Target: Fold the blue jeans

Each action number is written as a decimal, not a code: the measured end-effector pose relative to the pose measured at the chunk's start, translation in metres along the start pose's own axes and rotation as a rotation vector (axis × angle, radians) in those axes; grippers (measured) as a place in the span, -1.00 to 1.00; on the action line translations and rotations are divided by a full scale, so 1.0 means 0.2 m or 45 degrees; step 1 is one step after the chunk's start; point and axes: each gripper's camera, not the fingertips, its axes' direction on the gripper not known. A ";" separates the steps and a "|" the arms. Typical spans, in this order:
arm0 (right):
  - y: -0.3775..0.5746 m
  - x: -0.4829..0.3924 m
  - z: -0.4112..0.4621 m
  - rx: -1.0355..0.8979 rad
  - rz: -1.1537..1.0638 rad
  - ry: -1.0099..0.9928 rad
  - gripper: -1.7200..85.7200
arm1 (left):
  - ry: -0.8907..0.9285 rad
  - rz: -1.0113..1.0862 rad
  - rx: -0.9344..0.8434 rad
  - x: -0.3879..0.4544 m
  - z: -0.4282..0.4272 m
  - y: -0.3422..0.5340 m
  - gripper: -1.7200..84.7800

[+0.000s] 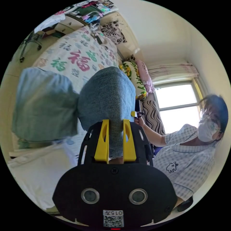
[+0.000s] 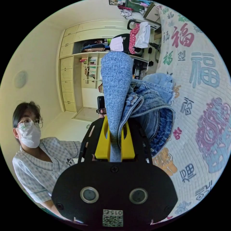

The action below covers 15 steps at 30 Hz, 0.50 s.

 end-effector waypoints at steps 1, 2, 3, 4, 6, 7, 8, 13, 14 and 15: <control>-0.10 0.04 0.12 -0.003 0.024 0.000 -0.81 | -0.034 -0.027 0.006 -0.06 -0.14 -0.05 -0.76; -0.19 0.08 0.24 -0.015 0.050 0.013 -0.81 | -0.080 -0.057 -0.001 -0.12 -0.26 -0.09 -0.77; -0.23 0.11 0.30 -0.016 0.068 0.028 -0.81 | -0.103 -0.075 -0.012 -0.16 -0.31 -0.12 -0.77; -0.30 0.17 0.40 -0.022 0.121 0.058 -0.81 | -0.149 -0.107 -0.040 -0.24 -0.38 -0.16 -0.76; -0.37 0.29 0.52 -0.016 0.208 0.115 -0.81 | -0.233 -0.158 -0.088 -0.36 -0.44 -0.22 -0.76; -0.40 0.37 0.59 -0.012 0.267 0.156 -0.81 | -0.306 -0.179 -0.111 -0.44 -0.45 -0.25 -0.76; -0.42 0.44 0.65 -0.014 0.310 0.202 -0.81 | -0.360 -0.231 -0.124 -0.53 -0.43 -0.27 -0.76; -0.43 0.56 0.80 -0.110 0.283 0.317 -0.80 | -0.387 -0.327 -0.176 -0.74 -0.31 -0.23 -0.76; -0.44 0.55 0.82 -0.118 0.260 0.321 -0.81 | -0.372 -0.295 -0.145 -0.72 -0.31 -0.21 -0.76; -0.44 0.54 0.83 -0.122 0.242 0.327 -0.81 | -0.362 -0.283 -0.126 -0.71 -0.31 -0.20 -0.76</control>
